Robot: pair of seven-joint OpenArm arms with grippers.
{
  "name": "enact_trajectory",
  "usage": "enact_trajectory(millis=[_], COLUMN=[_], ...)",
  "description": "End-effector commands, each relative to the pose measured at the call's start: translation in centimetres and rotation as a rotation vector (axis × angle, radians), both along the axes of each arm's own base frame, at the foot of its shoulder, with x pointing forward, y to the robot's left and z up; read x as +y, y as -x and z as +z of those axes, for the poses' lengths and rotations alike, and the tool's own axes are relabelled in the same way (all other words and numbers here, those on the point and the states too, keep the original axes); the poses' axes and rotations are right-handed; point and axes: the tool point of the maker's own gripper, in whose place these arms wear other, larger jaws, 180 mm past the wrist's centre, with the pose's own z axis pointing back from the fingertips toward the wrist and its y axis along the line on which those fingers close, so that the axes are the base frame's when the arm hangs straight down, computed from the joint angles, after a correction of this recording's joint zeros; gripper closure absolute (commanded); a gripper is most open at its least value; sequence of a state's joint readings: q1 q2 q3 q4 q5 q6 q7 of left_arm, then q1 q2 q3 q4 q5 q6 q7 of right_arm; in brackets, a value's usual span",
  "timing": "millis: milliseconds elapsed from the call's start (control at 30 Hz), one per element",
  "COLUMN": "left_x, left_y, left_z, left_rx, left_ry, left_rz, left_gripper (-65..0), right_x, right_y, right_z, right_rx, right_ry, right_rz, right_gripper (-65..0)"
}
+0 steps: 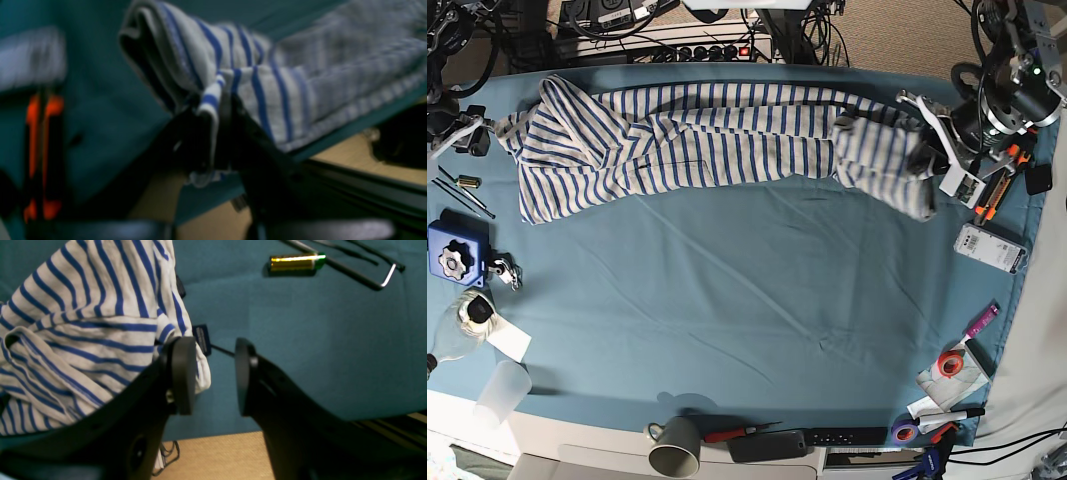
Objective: Fold the T-shirt properly
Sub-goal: 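Carry the strip end in the left gripper toward the right gripper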
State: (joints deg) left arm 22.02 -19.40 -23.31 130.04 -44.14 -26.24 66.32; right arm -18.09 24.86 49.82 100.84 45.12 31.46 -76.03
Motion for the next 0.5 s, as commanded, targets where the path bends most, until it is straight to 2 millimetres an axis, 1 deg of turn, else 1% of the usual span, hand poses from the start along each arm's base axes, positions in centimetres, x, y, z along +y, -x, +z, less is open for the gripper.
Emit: enact_trajectory(millis=[0, 67, 133, 233, 300, 367, 467], left_x=[-0.9, -2.2, -3.0, -3.9, -5.0, -6.7, -9.7], left_y=[-0.2, 0.2, 0.4, 0.5, 0.9, 1.4, 2.4], left_z=[1.7, 3.1, 3.6, 3.8, 3.7, 3.6, 3.3], left_rx=[-0.063, -0.110, -0.130, -0.133, -0.129, -0.119, -0.107], left_ry=[0.025, 0.047, 0.058, 0.088, 0.110, 0.141, 0.164], left_rz=[-0.042, -0.104, -0.136, -0.162, -0.193, -0.245, -0.342], left_gripper=[0.0, 0.0, 0.0, 0.0, 0.0, 0.0, 0.0], right_x=[-0.5, -0.3, 0.1, 1.9, 3.4, 4.8, 6.0], right_y=[-0.8, -0.9, -1.0, -1.7, -2.1, -2.4, -2.6], right_z=[1.4, 1.3, 1.1, 0.3, -0.6, -1.5, -2.9], right_rx=[-0.043, -0.043, -0.037, -0.026, -0.001, 0.023, 0.068], right_ry=[0.026, 0.022, 0.017, -0.019, -0.035, -0.045, -0.016], right_rz=[0.010, 0.017, 0.030, 0.087, 0.134, 0.181, 0.231], right_gripper=[-20.2, -20.2, -20.2, -20.2, -20.2, -20.2, -20.2])
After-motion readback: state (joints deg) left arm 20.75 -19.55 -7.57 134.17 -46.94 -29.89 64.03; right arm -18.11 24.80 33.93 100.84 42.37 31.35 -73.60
